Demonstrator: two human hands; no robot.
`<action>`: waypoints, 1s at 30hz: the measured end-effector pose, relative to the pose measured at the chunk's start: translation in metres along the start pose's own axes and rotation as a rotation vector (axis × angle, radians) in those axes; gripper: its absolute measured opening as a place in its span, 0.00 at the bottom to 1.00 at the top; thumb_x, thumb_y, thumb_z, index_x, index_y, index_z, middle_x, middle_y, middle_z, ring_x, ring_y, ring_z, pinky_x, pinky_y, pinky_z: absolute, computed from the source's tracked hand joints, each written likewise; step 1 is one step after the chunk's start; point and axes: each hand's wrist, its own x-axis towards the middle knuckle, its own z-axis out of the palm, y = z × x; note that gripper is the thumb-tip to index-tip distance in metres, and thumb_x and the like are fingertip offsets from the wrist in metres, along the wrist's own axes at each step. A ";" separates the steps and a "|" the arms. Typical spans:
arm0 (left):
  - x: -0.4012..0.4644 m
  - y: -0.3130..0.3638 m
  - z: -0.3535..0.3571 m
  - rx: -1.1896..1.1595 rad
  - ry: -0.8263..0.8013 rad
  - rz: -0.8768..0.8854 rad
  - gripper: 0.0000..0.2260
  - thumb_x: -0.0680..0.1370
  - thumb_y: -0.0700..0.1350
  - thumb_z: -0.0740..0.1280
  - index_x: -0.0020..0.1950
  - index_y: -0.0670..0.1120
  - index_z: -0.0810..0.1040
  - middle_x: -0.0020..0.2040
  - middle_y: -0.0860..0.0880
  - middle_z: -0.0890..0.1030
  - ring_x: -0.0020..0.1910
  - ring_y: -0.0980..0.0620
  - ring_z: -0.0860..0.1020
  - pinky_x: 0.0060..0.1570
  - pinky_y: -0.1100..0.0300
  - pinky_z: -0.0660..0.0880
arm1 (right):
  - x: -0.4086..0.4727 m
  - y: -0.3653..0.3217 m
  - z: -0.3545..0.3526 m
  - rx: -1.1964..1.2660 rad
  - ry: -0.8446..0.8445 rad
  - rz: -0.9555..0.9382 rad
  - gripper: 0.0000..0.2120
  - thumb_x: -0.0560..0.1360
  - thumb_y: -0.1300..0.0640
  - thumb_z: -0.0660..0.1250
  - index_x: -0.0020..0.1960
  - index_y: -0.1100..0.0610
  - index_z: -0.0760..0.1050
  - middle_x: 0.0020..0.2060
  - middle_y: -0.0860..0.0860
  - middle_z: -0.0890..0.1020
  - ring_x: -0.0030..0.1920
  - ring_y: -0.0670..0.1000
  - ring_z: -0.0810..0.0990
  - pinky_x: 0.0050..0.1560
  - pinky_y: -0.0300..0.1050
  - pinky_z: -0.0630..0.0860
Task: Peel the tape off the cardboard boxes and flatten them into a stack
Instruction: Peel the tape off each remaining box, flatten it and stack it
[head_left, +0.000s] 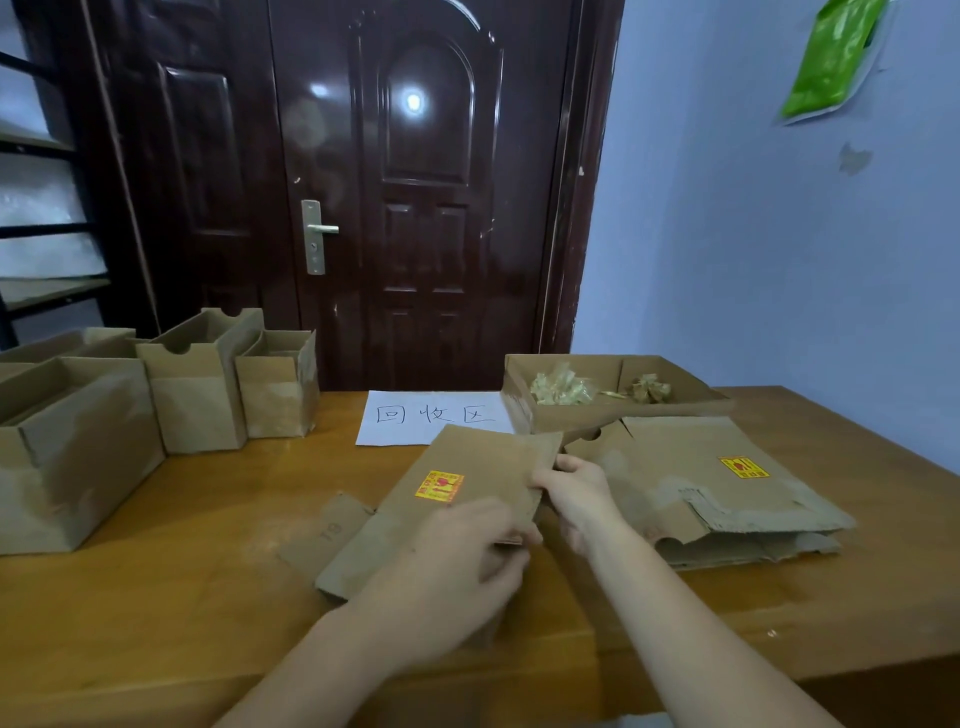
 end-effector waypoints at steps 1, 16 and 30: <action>0.004 -0.005 -0.005 -0.048 0.062 -0.042 0.08 0.81 0.48 0.69 0.53 0.62 0.80 0.54 0.65 0.80 0.56 0.63 0.78 0.54 0.71 0.73 | 0.001 0.002 -0.001 -0.001 -0.011 -0.011 0.11 0.72 0.73 0.67 0.48 0.61 0.83 0.39 0.54 0.88 0.37 0.53 0.85 0.31 0.41 0.79; 0.042 -0.145 -0.037 -0.492 0.270 -0.976 0.39 0.57 0.64 0.82 0.62 0.47 0.76 0.43 0.54 0.86 0.41 0.53 0.84 0.32 0.62 0.78 | 0.018 -0.007 -0.008 -0.225 -0.280 -0.400 0.29 0.74 0.68 0.72 0.71 0.49 0.76 0.74 0.42 0.68 0.65 0.45 0.77 0.60 0.48 0.81; 0.051 -0.148 -0.019 -0.609 0.610 -0.790 0.33 0.65 0.57 0.81 0.65 0.54 0.71 0.57 0.54 0.81 0.54 0.52 0.81 0.48 0.54 0.81 | 0.030 0.020 0.003 -0.070 -0.332 -0.102 0.16 0.80 0.53 0.70 0.67 0.52 0.76 0.52 0.45 0.87 0.51 0.46 0.86 0.44 0.41 0.83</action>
